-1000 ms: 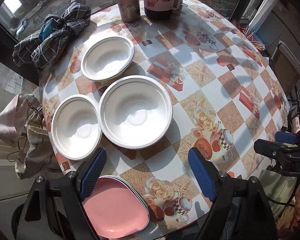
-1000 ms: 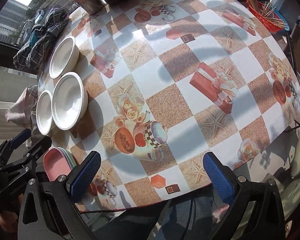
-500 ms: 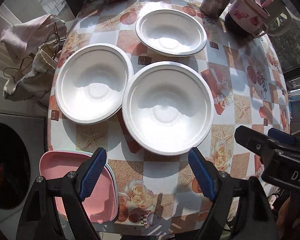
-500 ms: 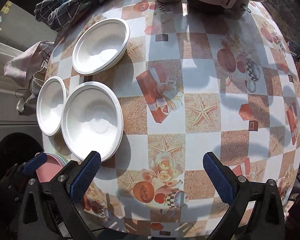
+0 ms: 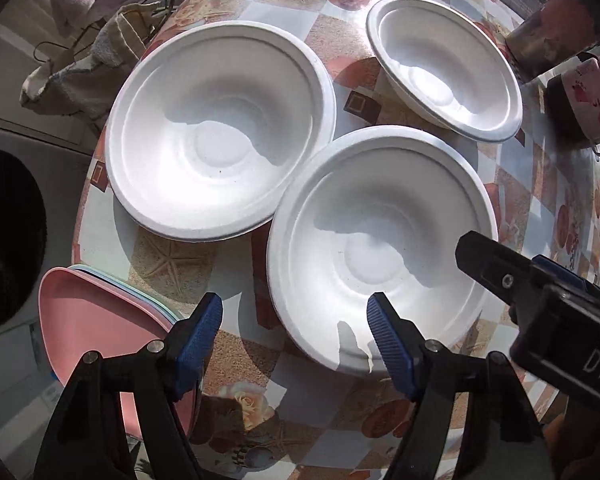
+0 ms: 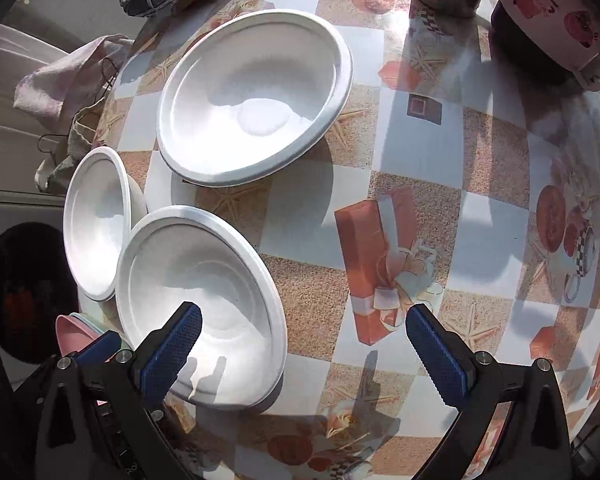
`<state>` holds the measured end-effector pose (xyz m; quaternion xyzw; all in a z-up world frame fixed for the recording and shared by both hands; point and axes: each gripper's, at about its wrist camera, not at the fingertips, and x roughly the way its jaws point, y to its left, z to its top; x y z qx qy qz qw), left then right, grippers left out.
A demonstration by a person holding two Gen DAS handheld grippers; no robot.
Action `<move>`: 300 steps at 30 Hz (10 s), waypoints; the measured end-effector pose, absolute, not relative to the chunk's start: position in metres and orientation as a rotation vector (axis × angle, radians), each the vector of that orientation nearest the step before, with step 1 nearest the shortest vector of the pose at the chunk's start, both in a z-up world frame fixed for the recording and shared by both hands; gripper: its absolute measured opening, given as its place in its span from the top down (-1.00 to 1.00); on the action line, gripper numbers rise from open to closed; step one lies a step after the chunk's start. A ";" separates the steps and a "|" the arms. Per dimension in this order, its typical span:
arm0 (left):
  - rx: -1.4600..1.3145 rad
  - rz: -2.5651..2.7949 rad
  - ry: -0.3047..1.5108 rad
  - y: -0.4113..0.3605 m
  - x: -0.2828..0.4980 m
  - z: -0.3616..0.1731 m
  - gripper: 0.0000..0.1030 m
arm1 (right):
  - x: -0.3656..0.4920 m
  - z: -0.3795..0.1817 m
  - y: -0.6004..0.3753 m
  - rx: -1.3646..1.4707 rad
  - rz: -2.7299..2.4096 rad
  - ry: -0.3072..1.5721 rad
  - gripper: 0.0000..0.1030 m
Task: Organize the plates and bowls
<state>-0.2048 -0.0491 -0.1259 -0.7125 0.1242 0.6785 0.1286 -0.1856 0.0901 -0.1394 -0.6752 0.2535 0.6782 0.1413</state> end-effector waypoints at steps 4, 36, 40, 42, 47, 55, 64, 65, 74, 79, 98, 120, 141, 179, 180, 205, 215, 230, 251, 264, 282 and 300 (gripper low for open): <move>-2.086 1.976 0.372 -0.045 -0.208 -0.132 -0.40 | -0.197 -0.153 0.082 -1.998 1.964 0.718 -0.43; -1.830 1.728 0.688 0.027 -0.154 -0.155 0.38 | -0.117 -0.162 0.092 -2.029 1.837 0.822 0.61; -1.746 1.660 0.788 0.045 -0.116 -0.156 0.38 | -0.089 -0.160 0.094 -1.999 1.781 0.849 0.59; -1.723 1.617 0.822 0.056 -0.100 -0.157 0.38 | -0.071 -0.160 0.096 -1.976 1.744 0.889 0.59; -1.641 1.511 0.918 0.072 -0.050 -0.161 0.38 | -0.029 -0.159 0.099 -1.913 1.665 0.951 0.59; -1.539 1.370 1.023 0.082 0.010 -0.164 0.37 | 0.021 -0.157 0.090 -1.837 1.576 1.027 0.59; -1.448 1.272 1.105 0.079 0.074 -0.170 0.37 | 0.062 -0.155 0.079 -1.783 1.508 1.096 0.57; -1.444 1.275 1.109 0.079 0.078 -0.170 0.26 | 0.064 -0.156 0.079 -1.770 1.504 1.108 0.57; -1.421 1.251 1.046 0.043 0.057 -0.151 -0.48 | 0.091 -0.121 0.098 -1.622 1.520 1.164 -0.69; -1.411 1.222 1.001 0.023 0.053 -0.132 -0.51 | 0.099 -0.099 0.103 -1.558 1.515 1.142 -0.69; -1.466 1.262 0.765 -0.049 -0.052 -0.080 -0.52 | 0.076 -0.067 0.058 -1.517 1.495 1.087 -1.00; -1.545 1.565 0.509 -0.082 -0.150 -0.049 -0.52 | -0.056 -0.051 0.035 -1.732 1.702 0.918 -1.00; -1.722 1.950 0.385 -0.110 -0.296 -0.064 -0.52 | -0.187 -0.090 0.036 -1.878 1.783 0.844 -1.00; -1.827 1.789 0.644 -0.062 -0.304 -0.154 0.48 | -0.259 -0.179 0.029 -1.960 1.824 0.883 0.66; -1.824 1.779 0.651 -0.059 -0.298 -0.154 0.48 | -0.252 -0.179 0.031 -1.959 1.813 0.889 0.66; -1.702 1.678 0.793 -0.003 -0.151 -0.140 0.37 | -0.104 -0.151 0.085 -1.832 1.706 1.055 0.66; -1.605 1.653 0.785 -0.023 -0.123 -0.086 0.37 | -0.070 -0.106 0.074 -1.738 1.741 1.062 0.66; -1.326 1.412 0.968 0.008 -0.046 -0.050 0.37 | 0.039 -0.063 0.041 -1.436 1.596 1.206 0.58; -1.156 1.218 1.112 0.055 0.034 -0.051 0.37 | 0.129 -0.053 0.059 -1.245 1.444 1.322 0.58; -1.169 1.264 1.161 0.054 0.026 -0.069 0.17 | 0.110 -0.074 0.060 -1.336 1.463 1.290 0.58; -1.325 1.277 0.939 0.024 -0.024 -0.049 -0.52 | 0.169 -0.040 0.059 -1.020 1.362 1.308 -1.00; -1.269 1.295 0.892 0.010 -0.029 -0.032 -0.52 | 0.139 -0.028 0.037 -1.102 1.448 1.179 -1.00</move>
